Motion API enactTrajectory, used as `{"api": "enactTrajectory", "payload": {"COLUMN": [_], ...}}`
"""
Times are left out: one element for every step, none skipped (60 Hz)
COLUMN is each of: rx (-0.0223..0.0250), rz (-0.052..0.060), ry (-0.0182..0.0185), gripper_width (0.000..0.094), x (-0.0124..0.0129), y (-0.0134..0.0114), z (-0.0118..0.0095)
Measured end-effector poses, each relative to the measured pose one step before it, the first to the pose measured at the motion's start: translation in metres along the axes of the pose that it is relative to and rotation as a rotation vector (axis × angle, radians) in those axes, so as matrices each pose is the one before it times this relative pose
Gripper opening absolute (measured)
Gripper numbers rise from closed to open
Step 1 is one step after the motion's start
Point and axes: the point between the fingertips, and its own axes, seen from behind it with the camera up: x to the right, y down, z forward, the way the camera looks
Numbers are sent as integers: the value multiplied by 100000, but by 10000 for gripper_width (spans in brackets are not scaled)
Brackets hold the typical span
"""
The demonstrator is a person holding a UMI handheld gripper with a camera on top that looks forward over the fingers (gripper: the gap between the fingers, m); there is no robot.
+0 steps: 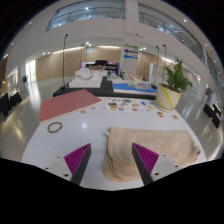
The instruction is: Fold towel
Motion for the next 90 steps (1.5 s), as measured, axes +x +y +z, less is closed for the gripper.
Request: {"api": "enactTrajectory", "payload": {"rx": [-471,-567,-609,-789,-802,-626,-362,-169,-156,-167,-198,-89,189,541,207,-279,-326,-131,-244,-273,-420,-410,-264,-391,-680,-745,-645,-643,-467,-214,-319,-223,-244,63,328,539,736,725,685,733,772,702,558,373,316,345,393,339,308,371,274,240,275,281,88,-281,-589,-583,-598,-521,-555,-648,-826,-874,-812,-684,-646,-783,-840,-805,-745,-679,-505,-349,-145,96,156,98,53,102,217,190,292,272,92,242,173,77,105,-55], "rz": [-263,-198,-109,-196,-171,-152,-96,-137,-244,-375,-420,-385,-266,56,130,-50,-186,-187,-412,-665,-1011,-1027,-603,1,128,-115,-225,-102,445,933,1173,1436,1224,1224,1002,728,370,49,-74,-67,22,137,156,343,421,587,582,444,311,251,222,135,-23,-125,-78,-22,79,258,474,442,178,-180,-441,-345,-228,154,78,-36,-101,-111,-87,-7,44,224,212,369,206,156,138,193,299,169,387,503,565,669,540,351,99,-160], "ry": [-377,-308,-301,-127,88,-8,49,176,258,262,306,455,187,-191,259,460,431,486,837,1596,2180,2296,1745,-203,-384,-424,-667,-969,-1274,-1488,-1685,-1785,-1494,-1285,-1060,-733,-55,141,-161,39,176,336,671,470,440,603,781,955,1069,1193,1332,1373,1294,1125,1100,1064,1014,1085,892,917,832,861,766,632,457,75,95,217,468,441,399,312,14,114,13,278,128,-107,222,309,317,400,489,446,319,120,-157,-262,-509,-608], "gripper_width": [845,852,850,844,844,839,841,837,828,820,802,779,760,740,711,633,554,475,397,318,240,161,83,75,70,66,67,64,61,59,54,48,41,39,38,36,36,37,36,34,35,34,33,35,35,34,35,35,33,35,36,35,35,35,34,34,34,35,34,36,35,34,36,34,34,34,34,35,35,38,45,98,128,151,254,357,460,563,666,769,872,860,813,816,825,843,861,863,858,853], "x": [-19,8,-36,20,-14,84,87,113,117,114,97,130,83,-7,76,127,113,121,227,333,507,554,477,134,9,-32,-58,-72,-72,-130,-15,-7,131,195,284,397,407,507,886,787,829,938,895,1029,997,1109,1158,1207,1218,1251,1287,1303,1204,1190,1170,1095,1057,729,945,883,784,727,642,558,367,321,268,247,399,98,203,142,101,281,112,188,144,66,170,166,249,163,158,155,78,6,-36,4,-151,-222], "y": [336,367,414,328,311,293,184,144,120,106,45,116,9,-91,-26,69,82,-76,29,81,94,95,36,-6,-39,-20,-69,-99,-182,-162,-226,-196,-283,-350,-471,-522,-536,-602,-595,-559,-551,-530,-471,-432,-414,-358,-322,-280,-254,-201,-206,-136,-62,-35,46,162,246,255,336,342,386,444,512,533,649,507,466,492,628,574,419,331,256,170,219,1,-95,-66,-108,-139,-258,-247,-214,-181,-123,-180,-98,-296,-122,-91], "z": [779,729,254,650,677,540,490,436,356,346,217,208,191,104,92,71,86,284,-90,9,25,46,75,113,-40,-10,-23,-72,-75,-123,-178,-235,-274,-319,-356,-383,-349,-540,-385,-462,-476,-444,-481,-416,-357,-426,-384,-322,-286,-237,60,-88,-49,19,61,154,167,695,325,314,353,409,450,477,399,475,479,483,65,525,284,217,154,-63,-29,-133,-194,-321,-445,-545,-858,-919,-815,-894,-1002,-1056,-1225,-1423,-1204,-1253]}}
